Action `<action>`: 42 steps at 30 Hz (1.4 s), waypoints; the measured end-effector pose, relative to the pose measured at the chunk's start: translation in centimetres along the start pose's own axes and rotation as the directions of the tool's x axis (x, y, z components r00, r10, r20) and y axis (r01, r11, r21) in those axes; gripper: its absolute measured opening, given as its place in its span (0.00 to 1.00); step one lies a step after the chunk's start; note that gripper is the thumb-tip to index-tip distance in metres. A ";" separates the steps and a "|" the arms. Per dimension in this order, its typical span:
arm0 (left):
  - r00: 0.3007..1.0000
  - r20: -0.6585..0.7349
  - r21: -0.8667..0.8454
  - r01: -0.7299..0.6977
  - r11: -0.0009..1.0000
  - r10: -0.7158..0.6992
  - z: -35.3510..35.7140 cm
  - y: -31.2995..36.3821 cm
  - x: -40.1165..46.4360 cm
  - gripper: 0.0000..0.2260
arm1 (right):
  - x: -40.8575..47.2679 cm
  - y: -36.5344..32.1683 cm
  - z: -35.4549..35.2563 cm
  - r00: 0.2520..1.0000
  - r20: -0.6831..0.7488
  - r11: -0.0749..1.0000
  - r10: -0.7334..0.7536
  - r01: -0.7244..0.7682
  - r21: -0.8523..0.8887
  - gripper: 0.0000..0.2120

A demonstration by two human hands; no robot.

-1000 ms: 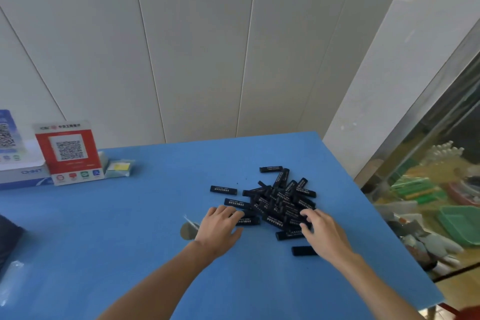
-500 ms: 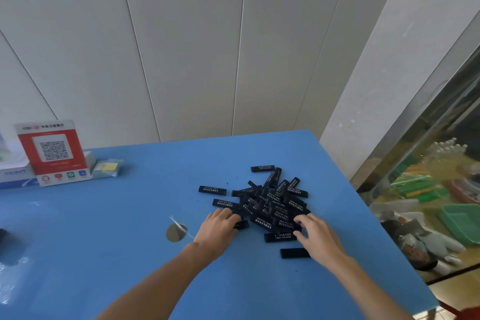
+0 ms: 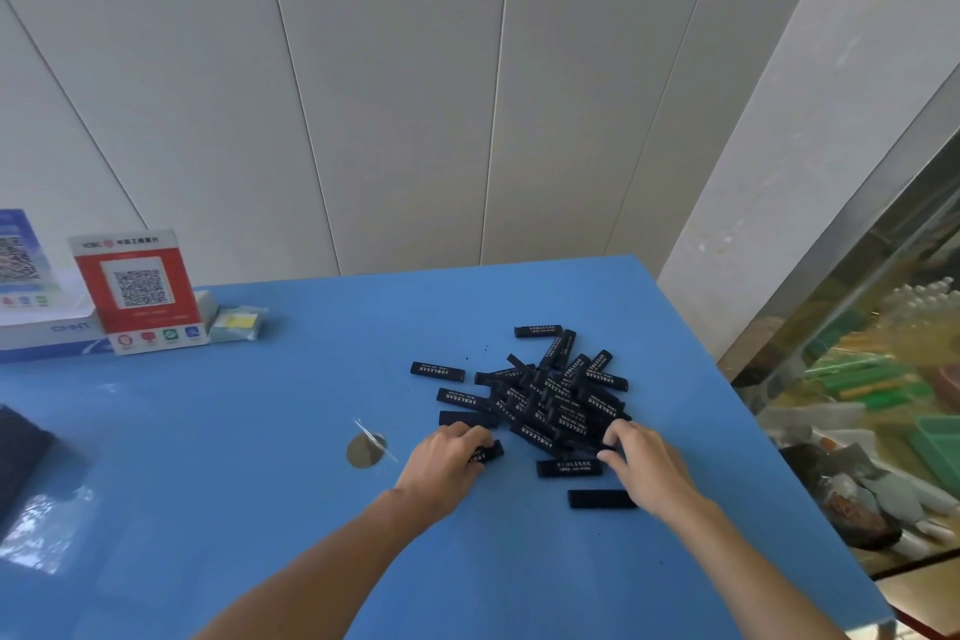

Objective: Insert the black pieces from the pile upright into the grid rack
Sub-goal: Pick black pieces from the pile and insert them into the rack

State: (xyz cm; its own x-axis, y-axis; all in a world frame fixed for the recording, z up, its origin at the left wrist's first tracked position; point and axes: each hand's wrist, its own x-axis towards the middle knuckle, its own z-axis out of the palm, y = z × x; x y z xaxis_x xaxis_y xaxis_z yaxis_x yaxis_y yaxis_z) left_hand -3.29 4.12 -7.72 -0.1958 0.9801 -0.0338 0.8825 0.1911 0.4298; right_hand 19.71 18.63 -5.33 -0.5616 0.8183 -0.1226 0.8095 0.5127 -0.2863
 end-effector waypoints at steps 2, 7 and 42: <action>1.000 0.003 -0.021 0.010 1.000 -0.010 -0.3 0.1 -0.3 0.15 | -0.2 -0.1 -0.4 1.000 -0.007 1.000 0.020 -0.020 0.021 0.05; 1.000 0.001 -0.083 0.005 0.997 -0.005 -0.9 0.0 -0.9 0.16 | -0.9 -0.6 -1.0 0.999 -0.049 0.985 0.002 0.007 0.171 0.07; 0.884 -0.264 -0.494 0.219 0.841 -0.385 -20.0 -27.2 -21.1 0.17 | -0.5 -46.1 4.6 0.867 -0.158 0.758 -0.473 0.491 0.429 0.06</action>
State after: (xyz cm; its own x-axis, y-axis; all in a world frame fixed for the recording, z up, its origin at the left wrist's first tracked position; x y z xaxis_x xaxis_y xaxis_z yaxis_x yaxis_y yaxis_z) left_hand -31.68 -22.87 -0.62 -0.6259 0.7787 0.0426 0.4884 0.3488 0.7999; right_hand -18.06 -6.62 3.52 -0.8426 0.5080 0.1790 0.2639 0.6791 -0.6850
